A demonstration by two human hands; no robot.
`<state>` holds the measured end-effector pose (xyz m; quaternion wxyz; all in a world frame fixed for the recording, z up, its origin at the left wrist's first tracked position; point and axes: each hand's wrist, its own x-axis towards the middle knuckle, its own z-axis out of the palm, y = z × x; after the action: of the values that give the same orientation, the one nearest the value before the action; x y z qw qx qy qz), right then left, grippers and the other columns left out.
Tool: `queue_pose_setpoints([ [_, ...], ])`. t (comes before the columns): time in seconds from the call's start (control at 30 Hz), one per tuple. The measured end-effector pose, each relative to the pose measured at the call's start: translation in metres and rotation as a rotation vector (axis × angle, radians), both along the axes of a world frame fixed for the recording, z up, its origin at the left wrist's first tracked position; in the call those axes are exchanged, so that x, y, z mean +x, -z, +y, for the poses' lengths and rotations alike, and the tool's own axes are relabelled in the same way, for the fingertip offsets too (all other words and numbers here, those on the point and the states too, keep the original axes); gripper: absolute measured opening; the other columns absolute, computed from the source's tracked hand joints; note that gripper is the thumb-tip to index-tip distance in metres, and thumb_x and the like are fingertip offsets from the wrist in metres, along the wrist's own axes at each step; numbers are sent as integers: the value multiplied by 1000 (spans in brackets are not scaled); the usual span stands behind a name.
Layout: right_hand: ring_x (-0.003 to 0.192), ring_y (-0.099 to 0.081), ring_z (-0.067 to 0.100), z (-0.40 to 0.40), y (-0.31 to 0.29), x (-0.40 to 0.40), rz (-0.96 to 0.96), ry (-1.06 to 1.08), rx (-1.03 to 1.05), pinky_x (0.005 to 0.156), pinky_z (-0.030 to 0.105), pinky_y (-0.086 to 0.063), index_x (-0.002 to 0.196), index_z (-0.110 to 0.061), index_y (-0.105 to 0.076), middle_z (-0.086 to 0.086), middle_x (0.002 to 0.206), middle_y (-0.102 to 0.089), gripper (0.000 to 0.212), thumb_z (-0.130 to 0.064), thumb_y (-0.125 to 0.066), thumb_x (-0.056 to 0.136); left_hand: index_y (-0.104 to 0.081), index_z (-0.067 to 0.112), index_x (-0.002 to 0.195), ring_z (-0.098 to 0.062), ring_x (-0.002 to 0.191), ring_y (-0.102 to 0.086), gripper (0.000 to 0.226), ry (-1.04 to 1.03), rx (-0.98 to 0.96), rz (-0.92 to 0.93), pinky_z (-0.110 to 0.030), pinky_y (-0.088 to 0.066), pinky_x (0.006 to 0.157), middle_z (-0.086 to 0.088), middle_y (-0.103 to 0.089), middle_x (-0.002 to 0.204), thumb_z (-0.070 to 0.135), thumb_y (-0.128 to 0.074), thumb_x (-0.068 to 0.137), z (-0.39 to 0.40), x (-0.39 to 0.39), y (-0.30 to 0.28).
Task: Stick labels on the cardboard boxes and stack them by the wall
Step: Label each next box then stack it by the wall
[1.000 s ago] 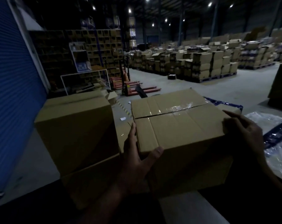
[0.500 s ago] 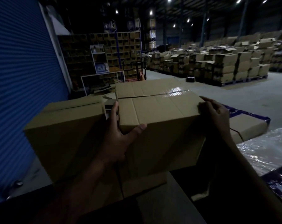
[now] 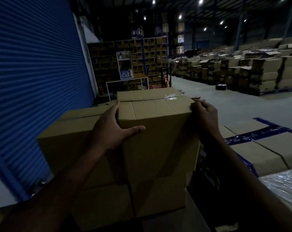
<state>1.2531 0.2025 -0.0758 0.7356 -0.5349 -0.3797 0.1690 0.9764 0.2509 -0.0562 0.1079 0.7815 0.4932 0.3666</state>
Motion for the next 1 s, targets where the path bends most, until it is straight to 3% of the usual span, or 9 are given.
queue_pose_setpoints([
  [0.1,102,-58,17,16,-1,3,-18,8,-16,77,35,-56,126,-12,-58,3,116,-59,41,-32,-54,90,-28,35,153,-28,139,-36,123,-60,44,83,-48,-42,107,-7,-30,156,91,-59,47,12,0,-1],
  [0.27,101,-60,17,40,1,5,-52,14,-49,82,37,-56,123,-11,-60,6,115,-62,40,-33,-53,91,-30,35,152,-25,148,-21,126,-93,46,168,-55,-30,115,-2,-21,162,99,-49,45,40,-1,0],
  [0.43,98,-61,17,57,11,1,-73,6,-81,76,32,-55,123,-11,-60,4,110,-63,37,-29,-53,92,-32,31,152,-24,138,-41,122,-80,-21,223,-44,-43,104,-2,-40,154,94,-56,50,59,-1,12],
  [0.57,95,-61,14,64,30,-3,-70,-34,-127,81,37,-56,117,-16,-62,-2,102,-63,28,-25,-54,91,-47,27,143,-19,138,-41,103,-89,79,356,-41,-41,108,1,-44,152,87,-61,61,66,1,23],
  [0.73,104,-59,16,69,38,-1,-128,7,-160,84,35,-54,129,-13,-54,3,118,-59,43,-28,-58,89,-47,26,144,-17,140,-39,100,-94,140,402,-38,-38,108,3,-42,154,86,-59,65,65,1,28],
  [0.9,111,-54,20,59,31,-13,-591,319,-105,92,30,-46,126,-9,-55,10,126,-56,38,-16,-61,89,-44,24,145,-17,139,-40,96,-90,206,402,-38,-38,109,1,-43,153,80,-63,69,61,-1,33],
  [1.0,115,-52,22,48,29,-33,-768,293,-69,93,32,-43,124,-14,-56,9,129,-54,38,-13,-63,87,-47,22,143,-16,136,-43,86,-57,249,348,-33,-34,110,1,-48,149,68,-70,75,54,-6,37],
])
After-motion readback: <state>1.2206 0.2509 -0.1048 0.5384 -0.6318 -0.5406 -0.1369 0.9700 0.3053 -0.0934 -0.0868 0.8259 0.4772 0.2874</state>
